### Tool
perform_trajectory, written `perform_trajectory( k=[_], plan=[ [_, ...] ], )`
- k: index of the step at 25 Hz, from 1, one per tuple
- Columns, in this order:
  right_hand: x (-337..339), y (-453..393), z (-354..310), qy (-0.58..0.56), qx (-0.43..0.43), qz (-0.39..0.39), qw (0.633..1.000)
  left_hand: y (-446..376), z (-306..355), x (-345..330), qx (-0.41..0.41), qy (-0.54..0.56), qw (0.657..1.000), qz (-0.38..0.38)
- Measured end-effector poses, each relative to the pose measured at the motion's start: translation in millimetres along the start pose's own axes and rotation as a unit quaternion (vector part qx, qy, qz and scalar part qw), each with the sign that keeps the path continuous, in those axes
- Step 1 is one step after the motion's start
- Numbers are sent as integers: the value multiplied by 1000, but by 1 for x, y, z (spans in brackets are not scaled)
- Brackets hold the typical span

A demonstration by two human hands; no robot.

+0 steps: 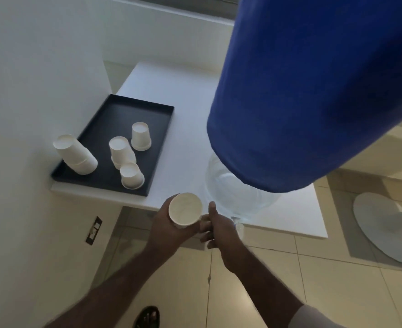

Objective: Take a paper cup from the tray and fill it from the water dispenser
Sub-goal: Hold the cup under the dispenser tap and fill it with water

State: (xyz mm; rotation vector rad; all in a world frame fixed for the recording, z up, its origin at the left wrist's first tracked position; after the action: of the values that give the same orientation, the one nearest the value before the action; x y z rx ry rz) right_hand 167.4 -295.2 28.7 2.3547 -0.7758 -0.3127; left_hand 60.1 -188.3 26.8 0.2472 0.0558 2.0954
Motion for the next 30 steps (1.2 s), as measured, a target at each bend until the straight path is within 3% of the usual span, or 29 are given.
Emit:
perform_trajectory(
  k=[4,6,12,19,30],
  plan=[
    [52,18,23,189,154,152,958,4,-47,-34,10,-34,999,13],
    [76,19,36,294,172,184,922,3,-77,-56,31,-53,998,10],
    [101,2,67,551,153,99,814,-18,-142,-121,112,-42,992,-27],
    [99,-10,57,664,166,84,724,-44,-150,-160,120,-45,991,-31],
    [107,-19,26,601,82,66,792,-52,-144,-165,64,-48,997,2]
  ],
)
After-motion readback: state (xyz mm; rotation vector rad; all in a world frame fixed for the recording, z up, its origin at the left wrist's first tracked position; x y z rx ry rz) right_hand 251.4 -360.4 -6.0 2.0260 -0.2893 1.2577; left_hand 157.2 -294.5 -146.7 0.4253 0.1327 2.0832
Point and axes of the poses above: each hand's wrist, its own y-axis away from the middle knuckle, its own x-axis out of the back of the hand, z = x × y, the point moved 1 cm from there along -y, towards the middle knuckle, and after that the axes turned 14 degrees about -z, right-handed, at the moved point
